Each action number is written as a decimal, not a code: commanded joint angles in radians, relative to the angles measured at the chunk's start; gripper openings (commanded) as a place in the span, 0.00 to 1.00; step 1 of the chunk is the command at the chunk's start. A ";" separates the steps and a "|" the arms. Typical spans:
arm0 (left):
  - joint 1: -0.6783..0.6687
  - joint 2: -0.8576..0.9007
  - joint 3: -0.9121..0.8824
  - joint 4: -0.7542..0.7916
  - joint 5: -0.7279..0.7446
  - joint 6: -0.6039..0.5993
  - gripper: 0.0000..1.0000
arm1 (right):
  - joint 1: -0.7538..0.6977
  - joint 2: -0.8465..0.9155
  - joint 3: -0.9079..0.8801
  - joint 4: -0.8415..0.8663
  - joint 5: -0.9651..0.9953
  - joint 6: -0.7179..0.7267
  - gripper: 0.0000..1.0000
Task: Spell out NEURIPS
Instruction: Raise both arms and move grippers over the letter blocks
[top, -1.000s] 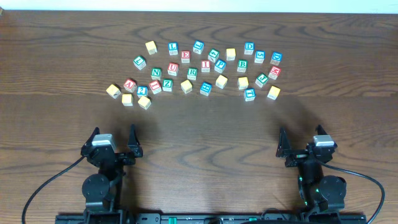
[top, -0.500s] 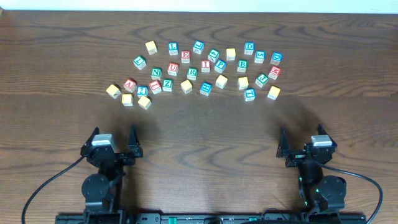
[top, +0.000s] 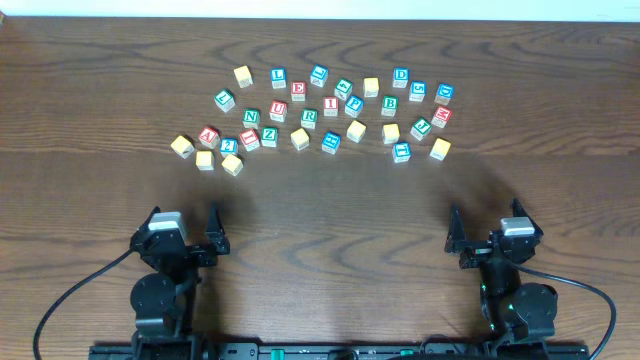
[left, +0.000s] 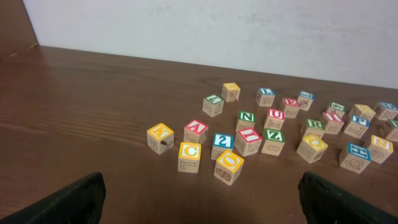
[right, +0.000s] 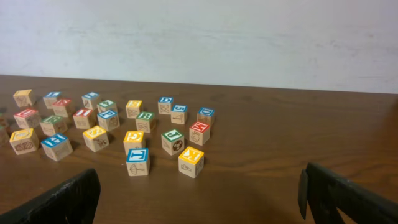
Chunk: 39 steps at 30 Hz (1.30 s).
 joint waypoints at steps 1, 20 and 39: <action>0.006 0.022 0.058 0.005 -0.012 0.017 0.97 | 0.000 -0.004 -0.003 0.006 -0.003 -0.013 0.99; 0.006 0.273 0.355 -0.126 -0.001 0.017 0.97 | 0.000 0.067 0.171 -0.093 -0.026 -0.032 0.99; 0.006 0.886 1.159 -0.680 -0.001 0.029 0.98 | 0.000 0.719 0.838 -0.451 -0.117 -0.080 0.99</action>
